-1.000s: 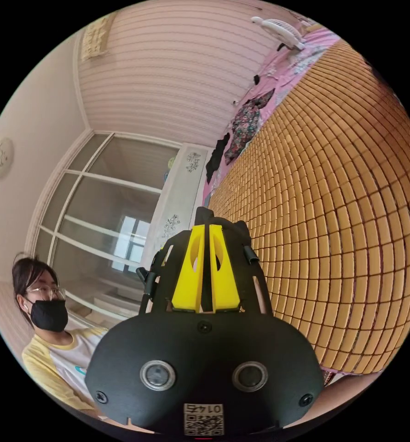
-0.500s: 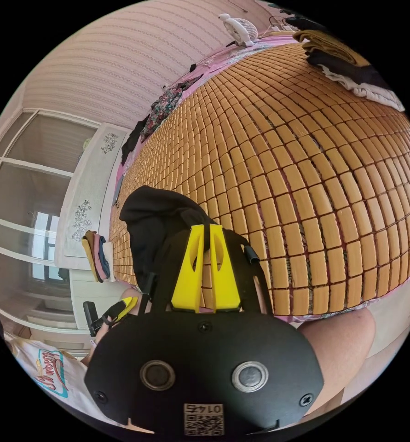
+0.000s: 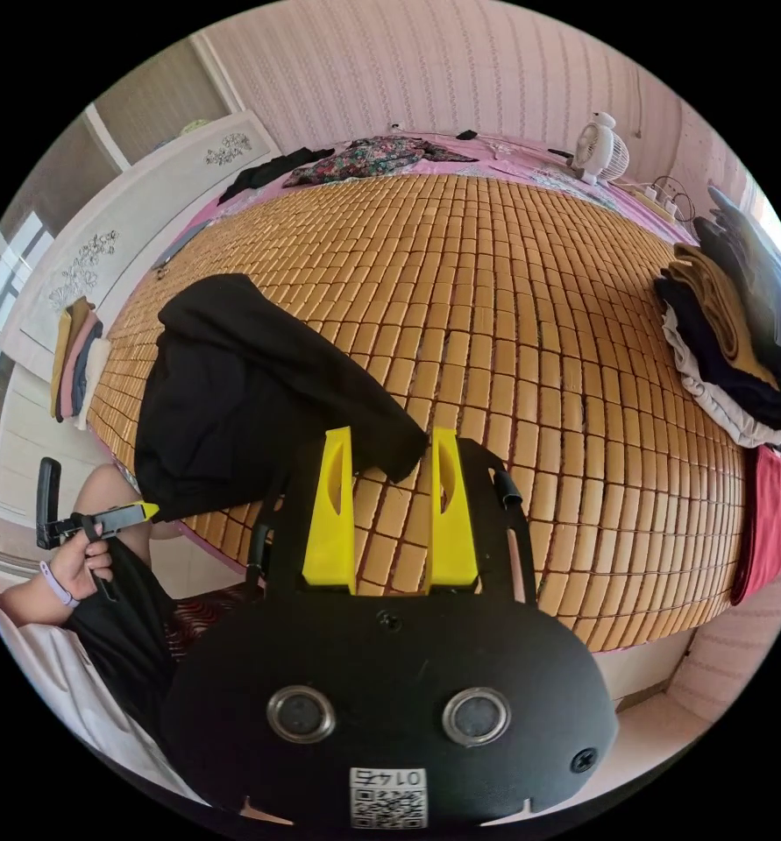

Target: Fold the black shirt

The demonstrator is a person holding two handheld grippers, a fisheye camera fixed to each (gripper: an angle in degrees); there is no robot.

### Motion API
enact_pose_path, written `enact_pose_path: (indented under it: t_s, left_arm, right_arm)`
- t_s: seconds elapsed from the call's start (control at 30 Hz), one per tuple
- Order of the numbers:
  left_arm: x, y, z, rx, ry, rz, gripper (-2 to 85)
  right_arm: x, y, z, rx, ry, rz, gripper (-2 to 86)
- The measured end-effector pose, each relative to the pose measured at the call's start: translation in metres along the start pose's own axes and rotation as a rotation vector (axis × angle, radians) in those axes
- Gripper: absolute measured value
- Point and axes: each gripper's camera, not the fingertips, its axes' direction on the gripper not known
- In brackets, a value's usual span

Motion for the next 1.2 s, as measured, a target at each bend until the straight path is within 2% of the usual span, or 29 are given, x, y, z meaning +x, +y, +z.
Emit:
enact_pose_path:
  t_s: [0.07, 0.23, 0.37, 0.47, 0.57, 0.67, 0.73, 0.83, 0.97, 1.03, 1.1, 1.2]
  left_arm:
    - [0.007, 0.009, -0.011, 0.024, 0.031, 0.028, -0.4]
    - [0.034, 0.038, -0.058, 0.105, 0.078, 0.194, -0.5]
    - [0.045, 0.06, -0.096, 0.16, 0.106, 0.249, -0.7]
    - [0.053, 0.077, -0.114, 0.201, 0.095, 0.261, -0.7]
    - [0.06, 0.096, -0.13, 0.231, 0.095, 0.27, -0.7]
    - [0.069, 0.115, -0.158, 0.298, 0.096, 0.296, -0.7]
    - [0.077, 0.126, -0.18, 0.35, 0.081, 0.329, -0.7]
    - [0.095, 0.146, -0.227, 0.455, 0.091, 0.396, -0.7]
    - [0.141, 0.188, -0.315, 0.704, 0.029, 0.586, -0.7]
    - [0.166, 0.213, -0.358, 0.846, 0.025, 0.681, -0.7]
    - [0.195, 0.251, -0.415, 1.042, 0.064, 0.773, -0.7]
    - [0.226, 0.296, -0.473, 1.228, 0.047, 0.859, -0.7]
  right_arm:
    - [-0.012, 0.001, 0.009, -0.072, 0.072, -0.073, 10.5]
    - [-0.044, 0.02, -0.014, 0.005, 0.246, -0.287, 9.2]
    - [-0.057, 0.037, -0.021, -0.011, 0.2, -0.428, 6.7]
    - [-0.059, 0.049, -0.01, -0.099, 0.235, -0.484, 4.6]
    - [-0.044, 0.053, -0.018, -0.139, 0.128, -0.409, 3.3]
    - [-0.014, 0.059, -0.05, -0.084, -0.092, -0.257, 2.5]
    - [0.022, 0.068, -0.089, 0.025, -0.383, -0.096, 1.8]
    - [0.058, 0.087, -0.146, 0.224, -0.623, 0.04, 1.2]
    - [0.078, 0.11, -0.225, 0.448, -0.776, 0.042, 1.0]
    - [0.081, 0.126, -0.284, 0.616, -0.882, -0.028, 0.9]
    - [0.079, 0.141, -0.329, 0.747, -0.92, -0.083, 0.8]
    - [0.078, 0.169, -0.401, 0.976, -0.958, -0.168, 0.7]
